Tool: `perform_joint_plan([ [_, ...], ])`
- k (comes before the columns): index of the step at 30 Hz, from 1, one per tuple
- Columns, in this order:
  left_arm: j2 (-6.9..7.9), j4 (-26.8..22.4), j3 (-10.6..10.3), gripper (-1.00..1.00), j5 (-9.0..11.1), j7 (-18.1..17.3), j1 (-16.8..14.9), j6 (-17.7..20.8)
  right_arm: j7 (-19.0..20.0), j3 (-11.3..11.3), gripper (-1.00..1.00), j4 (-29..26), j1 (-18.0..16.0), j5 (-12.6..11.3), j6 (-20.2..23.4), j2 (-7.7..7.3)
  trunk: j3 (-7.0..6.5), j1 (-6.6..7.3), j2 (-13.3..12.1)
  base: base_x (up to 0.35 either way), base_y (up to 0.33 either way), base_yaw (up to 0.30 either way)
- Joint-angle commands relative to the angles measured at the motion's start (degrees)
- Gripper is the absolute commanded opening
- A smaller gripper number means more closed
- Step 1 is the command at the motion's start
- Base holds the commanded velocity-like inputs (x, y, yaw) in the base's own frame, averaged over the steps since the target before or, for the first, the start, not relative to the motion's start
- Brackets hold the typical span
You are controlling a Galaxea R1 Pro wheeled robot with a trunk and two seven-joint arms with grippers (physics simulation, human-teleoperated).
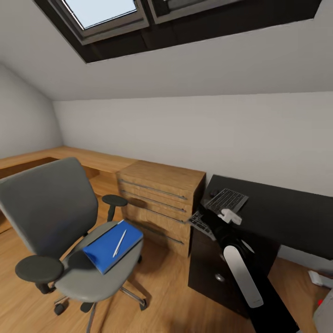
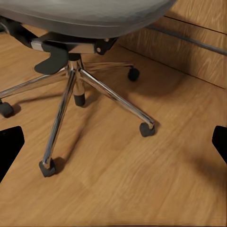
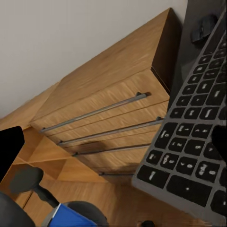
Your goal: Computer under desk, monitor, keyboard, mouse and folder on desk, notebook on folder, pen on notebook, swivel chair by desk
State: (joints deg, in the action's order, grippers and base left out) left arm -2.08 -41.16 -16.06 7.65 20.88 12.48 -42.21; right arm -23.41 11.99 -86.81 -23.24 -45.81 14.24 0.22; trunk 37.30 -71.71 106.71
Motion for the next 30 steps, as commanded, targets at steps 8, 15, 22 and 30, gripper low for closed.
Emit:
perform_joint_plan([
  [8,0.06,-0.06,-0.29,1.00,0.60,0.53,0.00,-0.16,-0.41,0.11,1.00,0.02,-0.05,-0.38,0.18,0.20,0.39,0.02,0.03,-0.215,0.268,-0.172],
  [15,0.06,-0.06,-0.29,1.00,0.62,0.58,0.00,-0.16,-0.32,0.50,1.00,0.99,0.03,-0.43,0.13,0.42,0.46,0.02,0.03,-0.241,0.242,-0.025],
  [22,0.06,-0.06,-0.29,1.00,0.61,0.52,0.00,-0.16,-0.11,5.60,1.00,3.17,0.03,-0.12,-0.61,1.31,0.46,0.02,0.03,-0.191,0.135,-0.002],
  [30,-0.08,-0.06,1.05,1.00,0.73,0.63,0.00,-0.40,-0.30,9.55,1.00,8.24,0.03,-0.37,-16.43,5.87,0.46,0.02,0.03,-0.031,0.013,0.000],
])
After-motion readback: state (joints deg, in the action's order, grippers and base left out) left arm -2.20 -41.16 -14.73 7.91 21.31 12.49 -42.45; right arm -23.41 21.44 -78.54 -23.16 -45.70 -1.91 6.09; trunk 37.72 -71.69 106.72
